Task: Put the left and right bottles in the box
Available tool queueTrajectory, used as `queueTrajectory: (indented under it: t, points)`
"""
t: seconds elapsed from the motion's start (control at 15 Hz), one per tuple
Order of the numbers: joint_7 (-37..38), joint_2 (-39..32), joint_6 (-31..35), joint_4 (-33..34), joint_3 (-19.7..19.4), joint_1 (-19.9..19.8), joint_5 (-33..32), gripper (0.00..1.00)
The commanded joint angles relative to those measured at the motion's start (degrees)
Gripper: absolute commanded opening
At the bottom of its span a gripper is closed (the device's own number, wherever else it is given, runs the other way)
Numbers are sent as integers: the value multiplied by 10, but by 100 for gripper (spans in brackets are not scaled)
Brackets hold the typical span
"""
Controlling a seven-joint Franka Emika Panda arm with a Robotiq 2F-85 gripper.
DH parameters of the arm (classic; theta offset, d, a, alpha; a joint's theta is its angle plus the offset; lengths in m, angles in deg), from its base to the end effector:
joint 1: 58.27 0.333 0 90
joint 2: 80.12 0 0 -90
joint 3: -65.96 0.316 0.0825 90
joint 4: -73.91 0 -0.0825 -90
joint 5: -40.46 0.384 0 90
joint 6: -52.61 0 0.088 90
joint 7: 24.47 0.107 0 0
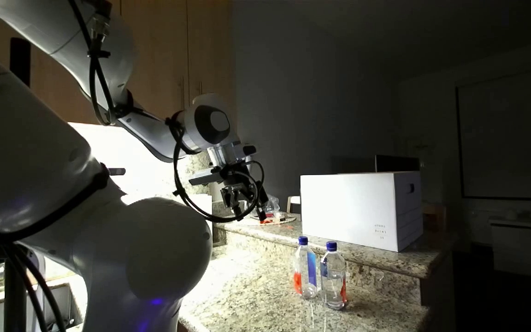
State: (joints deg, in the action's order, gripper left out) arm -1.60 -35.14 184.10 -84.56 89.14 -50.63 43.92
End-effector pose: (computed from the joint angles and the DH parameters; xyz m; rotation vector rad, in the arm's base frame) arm 0.2974 0.1722 0.4437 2.9966 0.0499 0.5208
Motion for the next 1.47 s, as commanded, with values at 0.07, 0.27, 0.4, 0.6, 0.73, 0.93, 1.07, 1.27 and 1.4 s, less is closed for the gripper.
queueTrajectory:
  t: [0.07,0.27,0.4,0.6,0.73,0.93,1.07,1.27,1.4]
  points:
    - [12,-121,100,52,-6,-58,-33,100]
    - [28,-196,134,93,0,-94,-65,100]
    - [28,-252,132,132,-9,-103,-80,100]
    - [33,-331,119,193,-23,-101,-99,100]
    - [39,-375,108,230,-38,-93,-110,100]
    - [56,-427,90,271,-64,-75,-123,100]
    - [56,-456,77,293,-86,-60,-114,100]
    - [55,-480,54,314,-114,-36,-103,100]
    - [58,-488,33,323,-127,-23,-99,100]
